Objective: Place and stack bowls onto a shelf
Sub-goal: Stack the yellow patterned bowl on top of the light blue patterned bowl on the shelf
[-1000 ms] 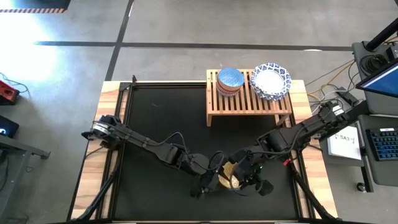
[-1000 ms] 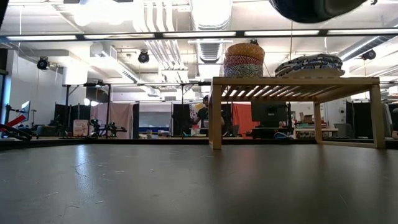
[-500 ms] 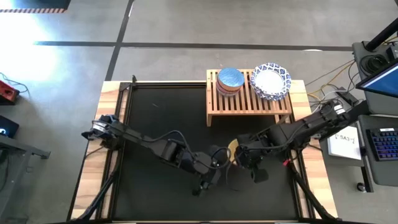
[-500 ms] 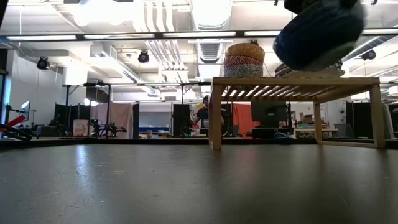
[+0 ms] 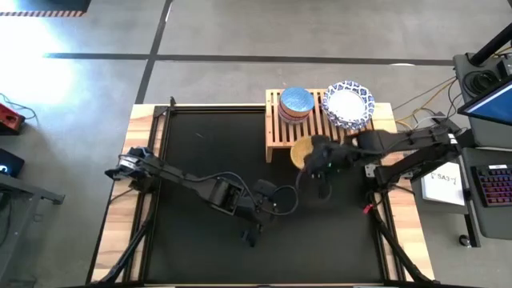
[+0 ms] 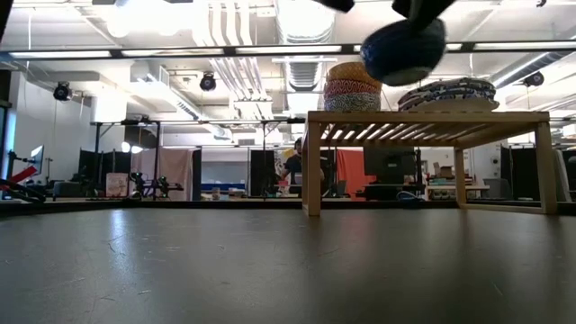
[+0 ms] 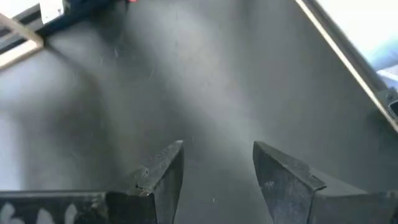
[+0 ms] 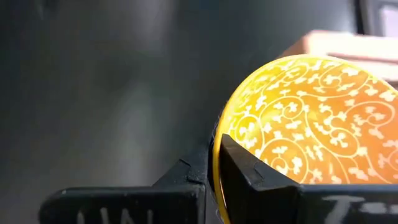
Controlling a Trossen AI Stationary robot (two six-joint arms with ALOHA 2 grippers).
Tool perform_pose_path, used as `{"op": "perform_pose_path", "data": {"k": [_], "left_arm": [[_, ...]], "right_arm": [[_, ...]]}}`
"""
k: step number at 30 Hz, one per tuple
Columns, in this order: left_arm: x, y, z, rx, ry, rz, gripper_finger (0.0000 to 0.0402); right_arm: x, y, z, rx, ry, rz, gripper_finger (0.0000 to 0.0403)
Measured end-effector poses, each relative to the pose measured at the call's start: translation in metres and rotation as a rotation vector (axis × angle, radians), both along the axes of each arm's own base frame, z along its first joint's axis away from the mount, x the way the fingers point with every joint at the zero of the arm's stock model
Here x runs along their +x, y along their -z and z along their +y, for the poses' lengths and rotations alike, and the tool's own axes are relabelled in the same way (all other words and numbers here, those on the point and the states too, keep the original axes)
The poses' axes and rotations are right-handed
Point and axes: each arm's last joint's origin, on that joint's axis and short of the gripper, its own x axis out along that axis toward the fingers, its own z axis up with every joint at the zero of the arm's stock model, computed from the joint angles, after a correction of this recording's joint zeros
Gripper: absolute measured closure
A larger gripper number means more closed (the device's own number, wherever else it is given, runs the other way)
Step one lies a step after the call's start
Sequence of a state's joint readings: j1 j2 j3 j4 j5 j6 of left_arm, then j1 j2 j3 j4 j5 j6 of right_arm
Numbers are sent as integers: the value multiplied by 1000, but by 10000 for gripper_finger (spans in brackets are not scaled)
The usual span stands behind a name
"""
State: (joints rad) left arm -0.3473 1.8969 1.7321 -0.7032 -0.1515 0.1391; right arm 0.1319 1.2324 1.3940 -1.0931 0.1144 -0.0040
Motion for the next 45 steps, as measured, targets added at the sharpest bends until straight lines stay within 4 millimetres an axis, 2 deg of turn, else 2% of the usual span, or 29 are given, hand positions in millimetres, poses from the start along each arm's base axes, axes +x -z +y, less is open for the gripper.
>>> {"op": "perform_pose_path", "data": {"k": [6,16,23,27,33,45], "left_arm": [[1,4,7,0,-24,20,226],[5,13,11,50,-183,-55,226],[5,11,12,43,-333,-104,226],[5,11,12,37,-354,-108,226],[5,11,12,32,-360,-109,226],[5,10,14,79,-390,-131,226]], "right_arm": [[1,-22,-24,-38,39,-223,390],[7,-53,-64,-253,217,-518,390],[9,-46,-109,-285,421,-486,390],[8,-42,-127,-248,491,-482,390],[7,-40,-134,-200,493,-489,390],[9,-32,-134,-153,494,-475,390]]}}
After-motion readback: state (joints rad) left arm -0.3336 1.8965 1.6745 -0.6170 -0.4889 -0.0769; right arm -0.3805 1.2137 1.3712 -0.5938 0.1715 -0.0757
